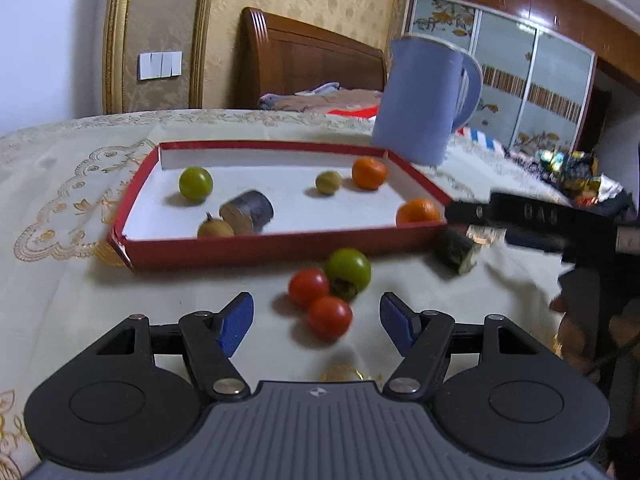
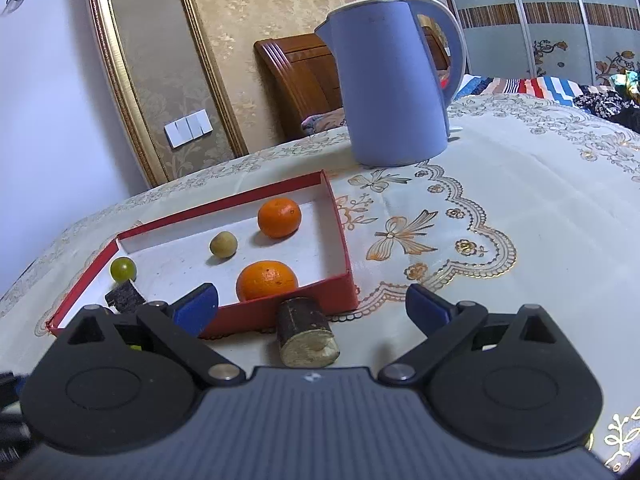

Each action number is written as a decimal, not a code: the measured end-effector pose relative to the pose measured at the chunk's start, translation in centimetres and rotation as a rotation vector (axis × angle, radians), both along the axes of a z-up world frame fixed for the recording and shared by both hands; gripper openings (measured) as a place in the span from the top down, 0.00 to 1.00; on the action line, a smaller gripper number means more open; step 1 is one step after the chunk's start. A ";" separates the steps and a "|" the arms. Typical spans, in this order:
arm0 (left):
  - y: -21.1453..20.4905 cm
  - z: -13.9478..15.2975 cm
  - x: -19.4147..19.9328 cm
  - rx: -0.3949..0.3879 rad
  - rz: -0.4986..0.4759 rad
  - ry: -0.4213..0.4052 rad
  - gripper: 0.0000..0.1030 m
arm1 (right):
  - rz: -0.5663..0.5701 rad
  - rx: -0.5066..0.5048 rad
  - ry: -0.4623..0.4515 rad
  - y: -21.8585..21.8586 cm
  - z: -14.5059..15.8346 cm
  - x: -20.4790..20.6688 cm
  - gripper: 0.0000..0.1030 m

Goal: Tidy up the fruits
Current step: 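Close the left gripper on a red tomato beside the tray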

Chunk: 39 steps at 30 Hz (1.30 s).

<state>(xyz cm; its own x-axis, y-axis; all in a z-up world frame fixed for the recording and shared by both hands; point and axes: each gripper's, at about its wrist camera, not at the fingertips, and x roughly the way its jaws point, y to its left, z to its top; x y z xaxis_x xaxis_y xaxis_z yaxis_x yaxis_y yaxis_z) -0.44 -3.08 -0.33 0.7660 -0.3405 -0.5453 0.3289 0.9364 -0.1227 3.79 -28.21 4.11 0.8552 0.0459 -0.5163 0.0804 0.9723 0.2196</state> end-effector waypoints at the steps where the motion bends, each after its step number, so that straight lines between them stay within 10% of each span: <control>1: -0.4 -0.2 -0.1 0.015 0.005 0.000 0.32 | -0.004 0.002 -0.002 -0.1 0.0 -0.1 0.03; 17: -1.9 -0.7 0.9 0.022 0.083 0.054 0.33 | -0.057 0.029 -0.011 -1.0 -0.1 -0.1 0.00; 31: -2.6 -0.6 0.7 0.037 0.114 0.065 0.72 | -0.136 0.103 0.010 -2.9 -1.0 -0.3 0.00; 39: -3.2 -0.7 0.6 0.055 0.103 0.046 0.75 | -0.132 0.090 0.001 -2.8 -1.0 -0.5 0.00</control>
<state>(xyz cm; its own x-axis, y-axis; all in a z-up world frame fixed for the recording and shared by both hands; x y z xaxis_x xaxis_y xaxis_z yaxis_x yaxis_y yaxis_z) 0.15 -6.29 -1.06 0.7693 -0.2296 -0.5963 0.2256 0.9707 -0.0828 3.27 -31.00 3.13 0.8565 -0.0204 -0.5157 0.2060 0.9297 0.3054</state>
